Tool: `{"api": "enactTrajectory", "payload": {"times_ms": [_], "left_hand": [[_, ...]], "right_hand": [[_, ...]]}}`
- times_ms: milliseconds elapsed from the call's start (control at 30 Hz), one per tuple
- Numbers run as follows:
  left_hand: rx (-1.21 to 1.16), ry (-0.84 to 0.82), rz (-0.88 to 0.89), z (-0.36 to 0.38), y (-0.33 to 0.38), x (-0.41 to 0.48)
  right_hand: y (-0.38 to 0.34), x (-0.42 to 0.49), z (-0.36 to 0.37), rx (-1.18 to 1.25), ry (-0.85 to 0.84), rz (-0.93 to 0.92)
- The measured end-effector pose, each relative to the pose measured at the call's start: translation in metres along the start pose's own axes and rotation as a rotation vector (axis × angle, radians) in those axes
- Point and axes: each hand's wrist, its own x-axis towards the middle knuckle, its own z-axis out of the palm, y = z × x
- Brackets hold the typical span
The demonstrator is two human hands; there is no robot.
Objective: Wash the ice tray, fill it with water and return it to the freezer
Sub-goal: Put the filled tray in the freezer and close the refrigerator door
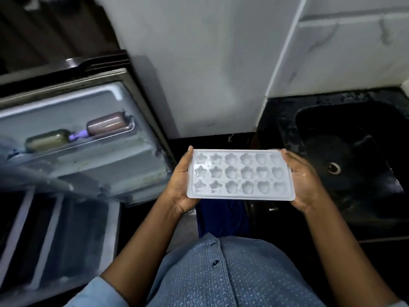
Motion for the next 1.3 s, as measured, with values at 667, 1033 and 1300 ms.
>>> {"api": "enactTrajectory", "payload": {"times_ms": [667, 1033, 1300], "left_hand": [[-0.397, 0.382, 0.424, -0.067, -0.036, -0.102], [-0.579, 0.557, 0.617, -0.107, -0.066, -0.163], [-0.696, 0.658, 0.718, -0.154, -0.073, -0.216]], "right_hand": [[0.013, 0.039, 0.129, -0.392, -0.513, 0.151], [0.054, 0.023, 0.221, -0.519, -0.762, 0.253], [0.102, -0.007, 0.3, -0.58, -0.926, 0.331]]}}
